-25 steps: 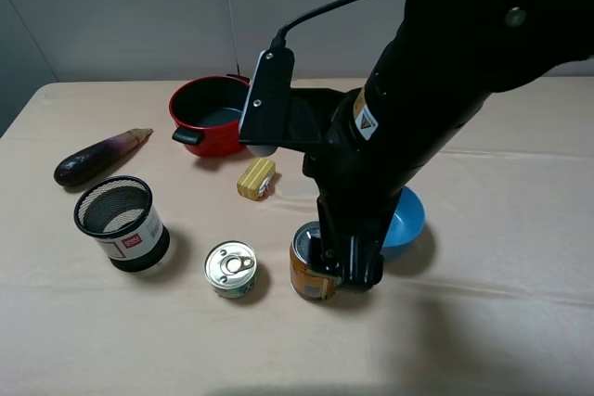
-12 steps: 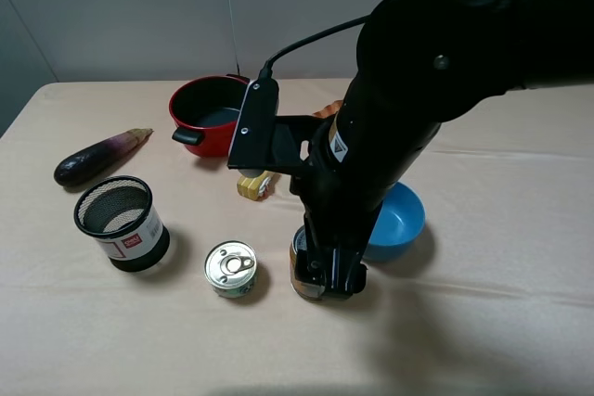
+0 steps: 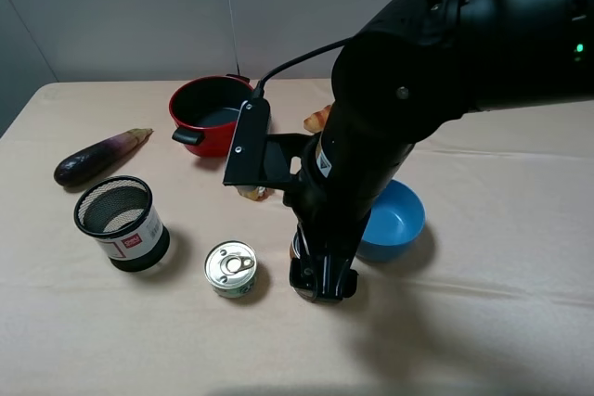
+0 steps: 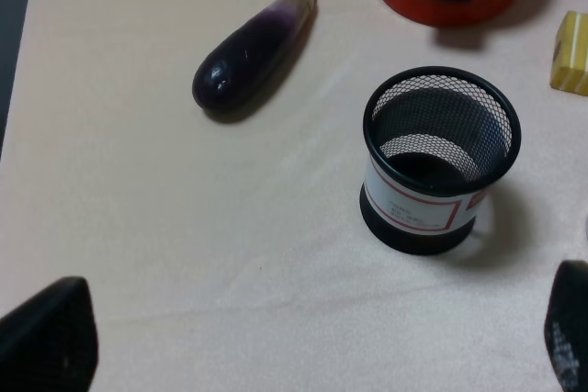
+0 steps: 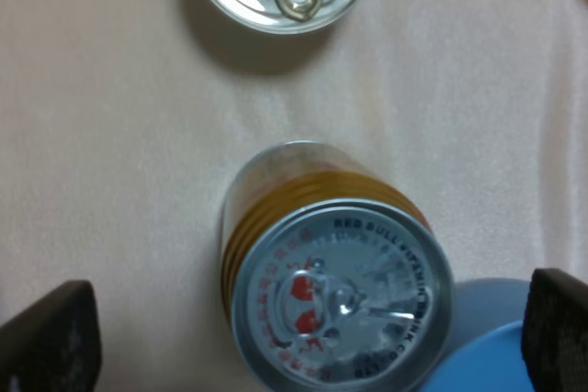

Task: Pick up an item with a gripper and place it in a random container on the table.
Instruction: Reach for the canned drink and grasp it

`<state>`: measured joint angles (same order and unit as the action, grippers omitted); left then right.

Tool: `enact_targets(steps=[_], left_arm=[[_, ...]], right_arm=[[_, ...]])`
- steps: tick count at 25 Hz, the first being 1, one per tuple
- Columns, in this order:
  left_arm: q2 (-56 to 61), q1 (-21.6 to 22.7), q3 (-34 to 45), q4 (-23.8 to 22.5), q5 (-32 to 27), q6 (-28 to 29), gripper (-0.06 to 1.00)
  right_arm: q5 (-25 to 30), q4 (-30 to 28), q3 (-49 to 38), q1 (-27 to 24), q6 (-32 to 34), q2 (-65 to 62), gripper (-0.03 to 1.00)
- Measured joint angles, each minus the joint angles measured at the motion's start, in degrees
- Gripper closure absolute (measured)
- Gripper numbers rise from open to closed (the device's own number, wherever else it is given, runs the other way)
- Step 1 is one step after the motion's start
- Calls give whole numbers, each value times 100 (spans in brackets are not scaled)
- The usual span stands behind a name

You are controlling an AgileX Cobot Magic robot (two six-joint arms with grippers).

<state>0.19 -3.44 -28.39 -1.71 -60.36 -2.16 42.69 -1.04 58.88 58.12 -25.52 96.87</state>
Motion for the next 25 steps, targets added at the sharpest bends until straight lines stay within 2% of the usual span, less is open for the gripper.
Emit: enact_targets(steps=[6,18,25], left_arm=[[0,0,0,0,0,0,-4],[0,0,0,0,0,0,-4],[0,0,0,0,0,0,-4]], right_arm=[[-66,-65,-74,0,-3,177,27],[-944,-225,-756,0,-41,215,27],[-1255,-280,-910,0,-41,215,27]])
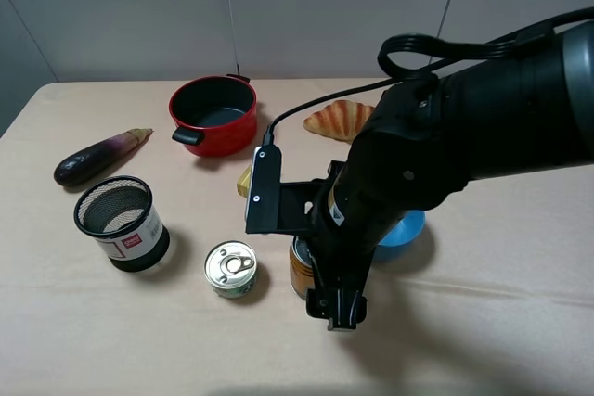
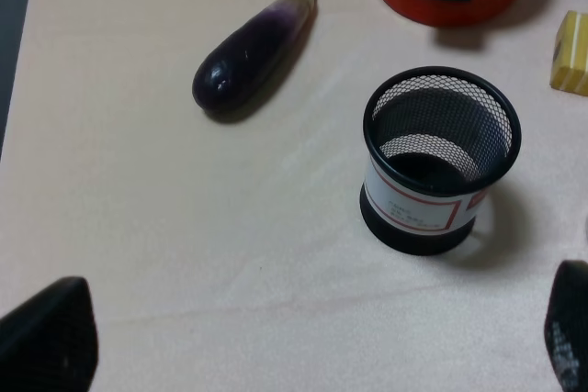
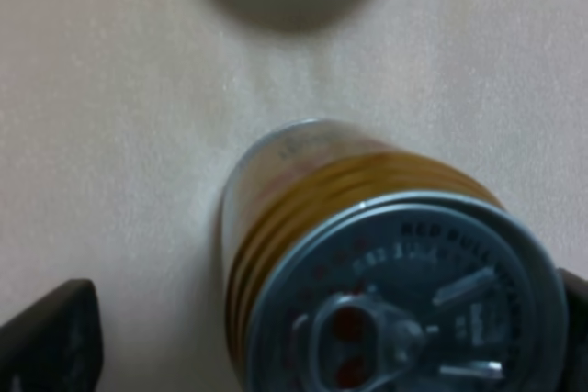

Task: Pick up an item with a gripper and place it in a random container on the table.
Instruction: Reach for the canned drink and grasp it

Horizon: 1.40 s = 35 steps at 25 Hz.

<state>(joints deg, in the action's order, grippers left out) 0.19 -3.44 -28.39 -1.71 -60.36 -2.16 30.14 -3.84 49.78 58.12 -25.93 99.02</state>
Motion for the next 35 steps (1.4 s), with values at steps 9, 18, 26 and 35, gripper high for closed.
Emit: enact_targets(steps=[9,18,26,35], left_arm=[[0,0,0,0,0,0,-4],[0,0,0,0,0,0,-4],[0,0,0,0,0,0,-4],[0,0,0,0,0,0,-4]], right_arm=[[-280,0,-4,0,0,194,27],[-451,-16,-22,0,0,399,27],[-493,-16,-22,0,0,406,27],[-506,-16,-22,0,0,406,27]])
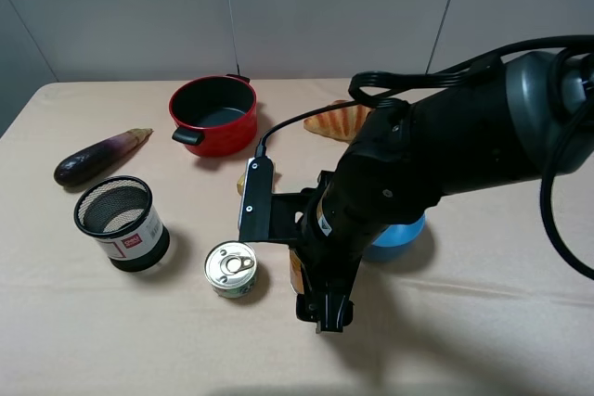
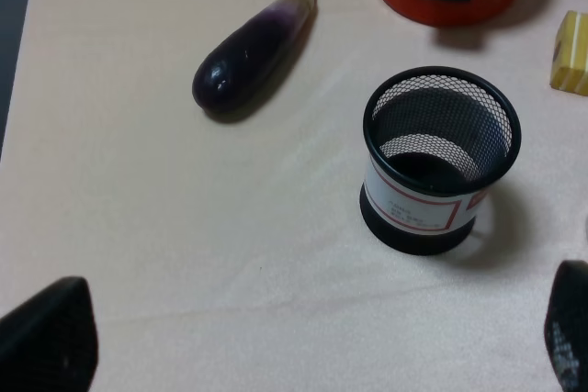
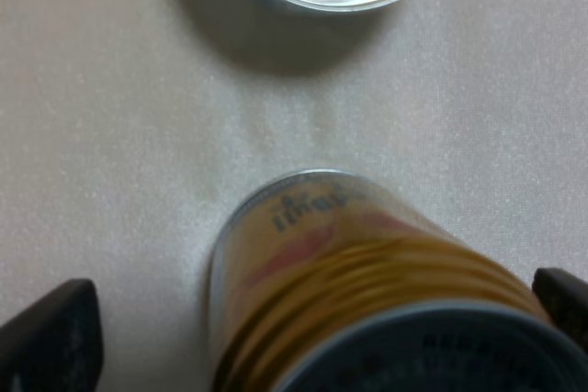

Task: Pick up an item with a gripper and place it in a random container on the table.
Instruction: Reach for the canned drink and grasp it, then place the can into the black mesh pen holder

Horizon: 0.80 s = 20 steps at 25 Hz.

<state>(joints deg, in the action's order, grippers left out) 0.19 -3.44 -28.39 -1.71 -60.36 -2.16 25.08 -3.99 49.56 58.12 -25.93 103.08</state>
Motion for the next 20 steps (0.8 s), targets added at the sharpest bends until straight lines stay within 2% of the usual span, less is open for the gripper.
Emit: enact_targets(steps=[7,11,20], left_arm=[[0,0,0,0,0,0,-4],[0,0,0,0,0,0,-4],[0,0,0,0,0,0,-4]], right_arm=[[33,0,0,0,0,0,28],[59,-46,0,0,0,0,46],[113,-5,0,0,13,-6,47]])
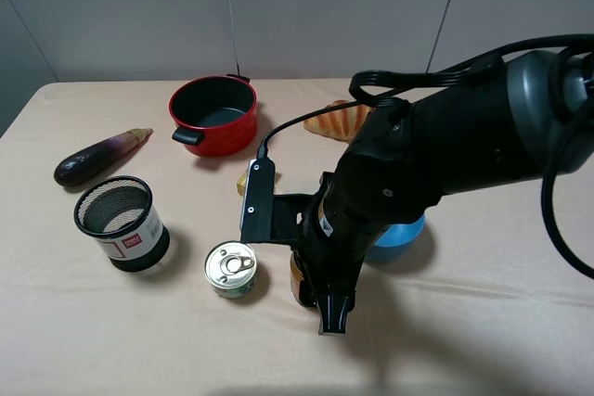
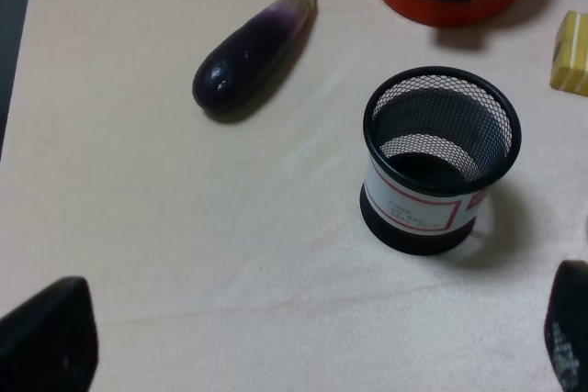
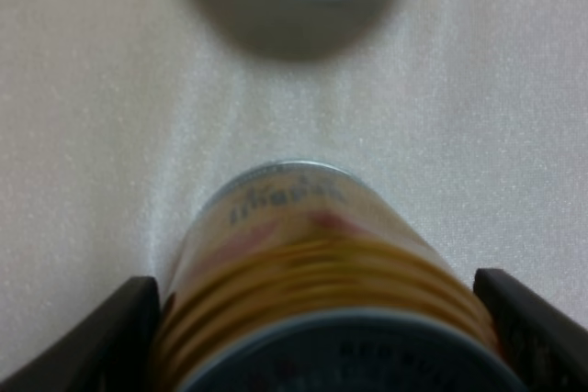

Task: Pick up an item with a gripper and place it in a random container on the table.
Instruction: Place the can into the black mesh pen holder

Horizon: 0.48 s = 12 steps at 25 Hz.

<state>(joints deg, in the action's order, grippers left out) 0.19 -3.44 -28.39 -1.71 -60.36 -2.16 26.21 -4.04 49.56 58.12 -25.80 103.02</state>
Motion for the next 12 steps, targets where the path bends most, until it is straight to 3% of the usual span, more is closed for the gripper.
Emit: enact_targets(steps=[12], left_arm=[[0,0,0,0,0,0,-4]], right_arm=[[75,0,0,0,0,0,47]])
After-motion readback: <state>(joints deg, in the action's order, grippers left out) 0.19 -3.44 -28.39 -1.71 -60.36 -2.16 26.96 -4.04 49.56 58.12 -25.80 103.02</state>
